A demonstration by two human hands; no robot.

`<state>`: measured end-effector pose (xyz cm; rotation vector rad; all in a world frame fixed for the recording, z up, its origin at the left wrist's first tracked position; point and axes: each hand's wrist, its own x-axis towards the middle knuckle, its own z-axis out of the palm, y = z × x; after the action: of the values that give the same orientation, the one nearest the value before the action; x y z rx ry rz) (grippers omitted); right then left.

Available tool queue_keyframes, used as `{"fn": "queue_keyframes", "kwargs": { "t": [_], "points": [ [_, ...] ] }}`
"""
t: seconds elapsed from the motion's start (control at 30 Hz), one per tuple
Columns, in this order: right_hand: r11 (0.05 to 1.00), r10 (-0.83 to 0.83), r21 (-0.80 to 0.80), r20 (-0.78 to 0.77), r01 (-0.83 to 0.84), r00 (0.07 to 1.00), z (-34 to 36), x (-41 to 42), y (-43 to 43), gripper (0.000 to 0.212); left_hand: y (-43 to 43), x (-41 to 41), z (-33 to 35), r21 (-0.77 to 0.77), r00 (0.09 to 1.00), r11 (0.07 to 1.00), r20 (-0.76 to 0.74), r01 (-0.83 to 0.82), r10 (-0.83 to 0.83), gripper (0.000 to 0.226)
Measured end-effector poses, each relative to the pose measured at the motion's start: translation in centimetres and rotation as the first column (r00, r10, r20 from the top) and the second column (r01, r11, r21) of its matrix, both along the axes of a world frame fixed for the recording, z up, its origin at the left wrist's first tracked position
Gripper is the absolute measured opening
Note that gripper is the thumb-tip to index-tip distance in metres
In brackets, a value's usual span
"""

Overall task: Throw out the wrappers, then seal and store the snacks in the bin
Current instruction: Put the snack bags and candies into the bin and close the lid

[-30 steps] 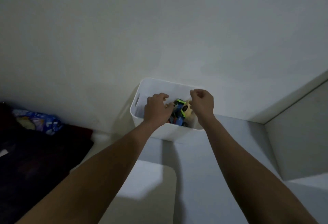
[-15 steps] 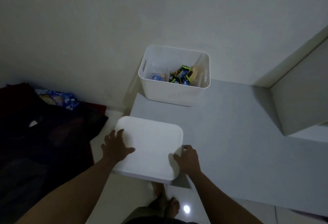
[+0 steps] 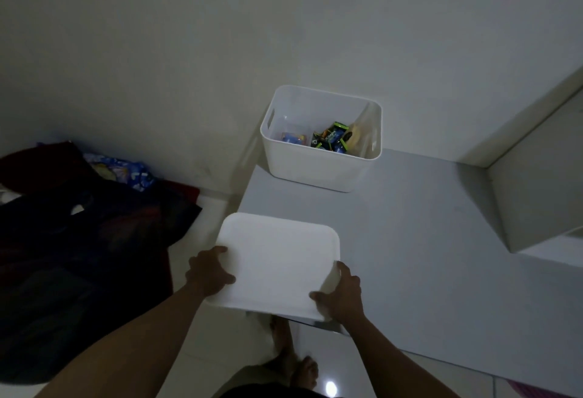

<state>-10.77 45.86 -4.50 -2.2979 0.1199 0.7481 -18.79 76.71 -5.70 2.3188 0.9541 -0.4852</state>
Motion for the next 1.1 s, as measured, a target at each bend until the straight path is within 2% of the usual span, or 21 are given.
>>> {"fn": "queue_keyframes", "kwargs": {
  "t": [0.1,0.2,0.33,0.43,0.57,0.67,0.77,0.93,1.1],
  "points": [
    [1.000,-0.004,0.029,0.049,0.002,0.999,0.7,0.4,-0.6,0.106,-1.1,1.0,1.1,0.060,0.999,0.998,0.044,0.009,-0.011,0.082],
    [0.995,-0.047,0.092,0.148,0.033,0.988,2.6,1.5,-0.9,0.104,-1.3,2.5,2.5,0.077,0.966,0.996,0.252,0.046,-0.064,0.082],
    [0.980,-0.145,0.179,0.371,0.082,0.917,5.7,3.4,-0.8,0.104,-1.6,5.1,4.9,0.105,0.793,0.994,0.605,0.008,-0.070,0.076],
    [0.969,-0.195,0.231,0.487,0.090,0.851,7.8,5.7,-0.2,0.106,-2.0,8.1,8.4,0.065,0.668,0.997,0.743,-0.028,-0.030,0.081],
    [0.924,-0.338,0.339,0.499,0.180,0.798,10.6,10.1,1.0,0.110,-1.5,13.0,11.8,-0.033,0.625,0.998,0.778,-0.050,0.057,0.081],
    [0.922,-0.370,0.318,0.547,0.222,0.751,12.4,14.2,2.0,0.087,-0.3,16.7,13.2,-0.072,0.590,0.997,0.803,-0.037,0.080,0.059],
    [0.938,-0.327,0.293,0.565,0.186,0.758,13.0,18.5,3.3,0.065,1.0,20.8,13.8,-0.076,0.568,0.997,0.819,-0.021,0.075,0.046],
    [0.945,-0.324,0.225,0.578,0.236,0.748,12.8,24.8,5.5,0.049,3.3,27.3,13.2,-0.071,0.628,0.997,0.777,0.031,0.036,0.039],
    [0.959,-0.284,0.159,0.576,0.236,0.767,12.1,28.7,6.5,0.044,5.0,31.0,11.7,-0.112,0.676,0.990,0.736,0.080,0.029,0.036]
  ]
}}
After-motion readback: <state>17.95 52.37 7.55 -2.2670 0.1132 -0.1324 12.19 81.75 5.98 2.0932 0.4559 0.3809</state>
